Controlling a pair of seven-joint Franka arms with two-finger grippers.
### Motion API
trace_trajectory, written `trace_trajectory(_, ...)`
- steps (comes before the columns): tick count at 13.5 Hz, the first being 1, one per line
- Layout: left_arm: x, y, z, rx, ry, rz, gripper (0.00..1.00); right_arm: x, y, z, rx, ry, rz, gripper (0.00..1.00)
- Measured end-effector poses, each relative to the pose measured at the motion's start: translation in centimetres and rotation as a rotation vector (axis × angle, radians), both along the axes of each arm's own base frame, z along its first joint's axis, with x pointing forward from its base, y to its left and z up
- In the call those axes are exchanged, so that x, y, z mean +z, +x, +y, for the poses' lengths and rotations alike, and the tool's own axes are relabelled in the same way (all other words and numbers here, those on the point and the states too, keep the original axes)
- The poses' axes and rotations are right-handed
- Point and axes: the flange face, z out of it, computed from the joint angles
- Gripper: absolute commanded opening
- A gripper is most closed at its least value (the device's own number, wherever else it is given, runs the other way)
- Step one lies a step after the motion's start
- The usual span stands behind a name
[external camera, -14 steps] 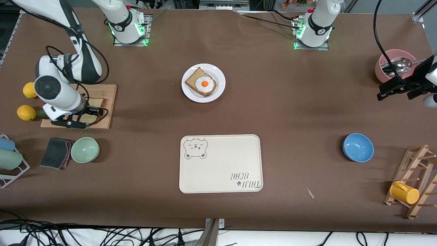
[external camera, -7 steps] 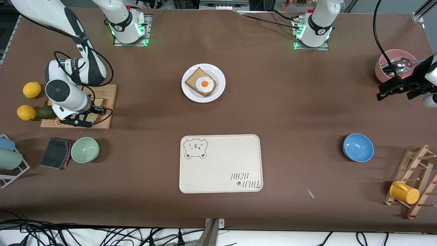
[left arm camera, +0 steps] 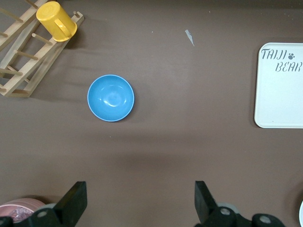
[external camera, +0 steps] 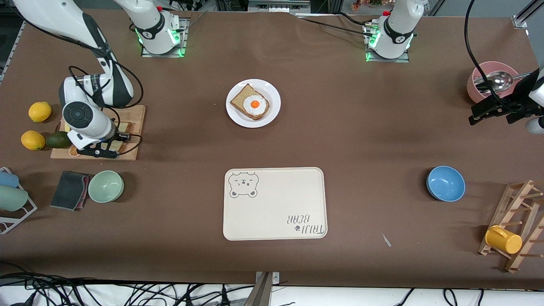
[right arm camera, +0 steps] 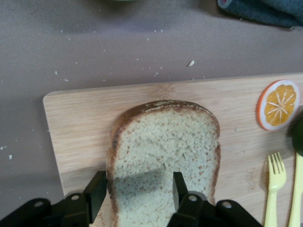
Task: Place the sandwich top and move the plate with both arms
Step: 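Close the right gripper on the edge of the bread slice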
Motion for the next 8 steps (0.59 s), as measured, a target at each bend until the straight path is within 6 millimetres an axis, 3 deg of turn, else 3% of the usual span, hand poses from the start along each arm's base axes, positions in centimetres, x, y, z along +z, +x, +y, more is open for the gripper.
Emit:
trace_trajectory(6,0.00,0.00,0.00,0.000,0.000,0.000,1.00,-0.69,-0.14,0.09,0.005,-0.003,0.011,0.65)
trace_trajectory(8,0.00,0.00,0.00,0.000,0.000,0.000,1.00,-0.83,-0.14,0.12,0.005,-0.002,0.010,0.49)
